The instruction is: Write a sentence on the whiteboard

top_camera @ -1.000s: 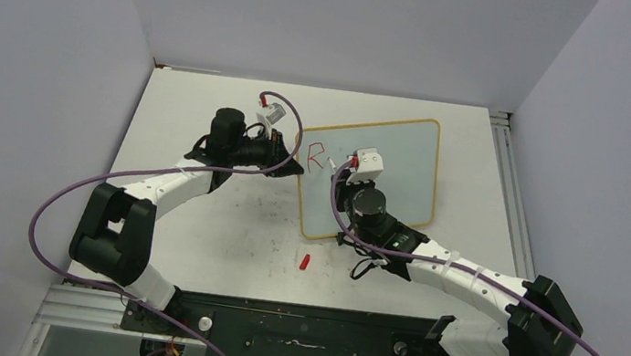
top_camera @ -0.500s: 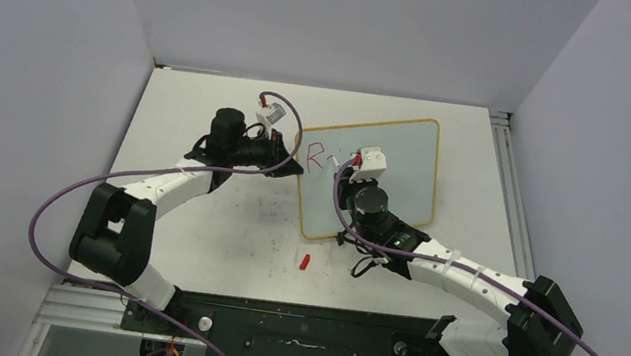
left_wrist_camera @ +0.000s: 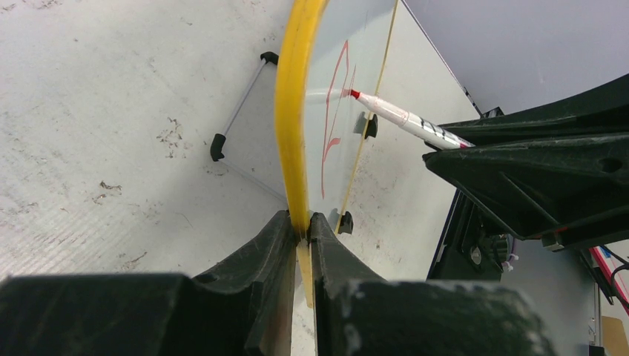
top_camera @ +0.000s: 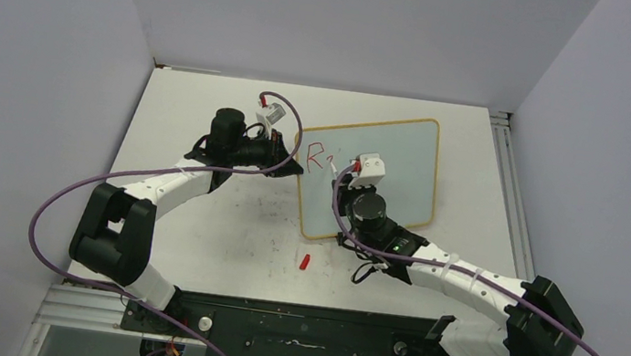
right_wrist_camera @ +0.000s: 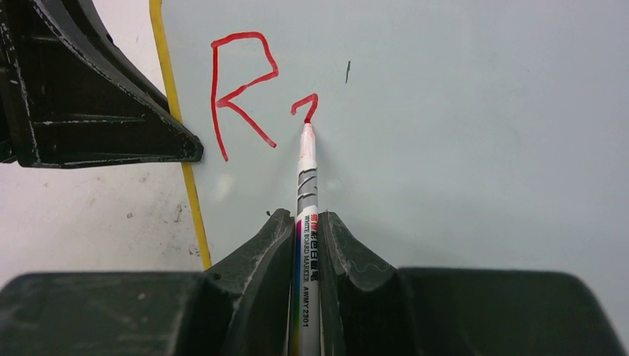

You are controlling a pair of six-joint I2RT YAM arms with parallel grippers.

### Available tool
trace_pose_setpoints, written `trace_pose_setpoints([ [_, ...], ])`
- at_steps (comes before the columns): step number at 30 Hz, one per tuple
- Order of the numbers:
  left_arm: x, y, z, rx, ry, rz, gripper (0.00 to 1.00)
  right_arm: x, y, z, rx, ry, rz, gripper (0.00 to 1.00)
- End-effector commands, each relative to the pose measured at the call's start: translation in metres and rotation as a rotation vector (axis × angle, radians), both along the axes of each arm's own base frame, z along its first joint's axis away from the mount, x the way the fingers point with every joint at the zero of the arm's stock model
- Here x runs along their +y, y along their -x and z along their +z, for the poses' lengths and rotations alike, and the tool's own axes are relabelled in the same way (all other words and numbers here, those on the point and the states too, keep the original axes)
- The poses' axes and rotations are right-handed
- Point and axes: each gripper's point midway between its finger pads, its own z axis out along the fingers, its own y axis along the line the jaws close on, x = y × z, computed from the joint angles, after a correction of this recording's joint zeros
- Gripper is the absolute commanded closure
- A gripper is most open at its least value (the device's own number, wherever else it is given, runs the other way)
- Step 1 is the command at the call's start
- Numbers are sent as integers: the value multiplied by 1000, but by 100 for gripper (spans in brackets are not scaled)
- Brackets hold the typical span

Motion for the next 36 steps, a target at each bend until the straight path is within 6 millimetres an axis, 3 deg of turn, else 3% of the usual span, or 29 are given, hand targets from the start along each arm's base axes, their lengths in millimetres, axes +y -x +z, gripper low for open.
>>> trace_pose_setpoints([
  [1,-5,-2,33,-104,30,-27,100,-1,6,-1,4,-23,-3,95],
  [7,-5,-2,33,-107,30,-26,100,-3,12,-9,20,-15,-4,95],
  [14,-5,-2,33,-106,29,-24,100,-12,11,-5,14,-7,-45,95],
  [19,-5,-2,32,-104,29,-24,100,-13,7,9,-16,2,-61,95],
  [29,-5,-3,31,-103,28,-23,100,-3,0,59,-110,-38,-25,95],
  [36,-5,-2,31,-103,27,-23,100,1,-14,65,-123,-46,-18,95],
])
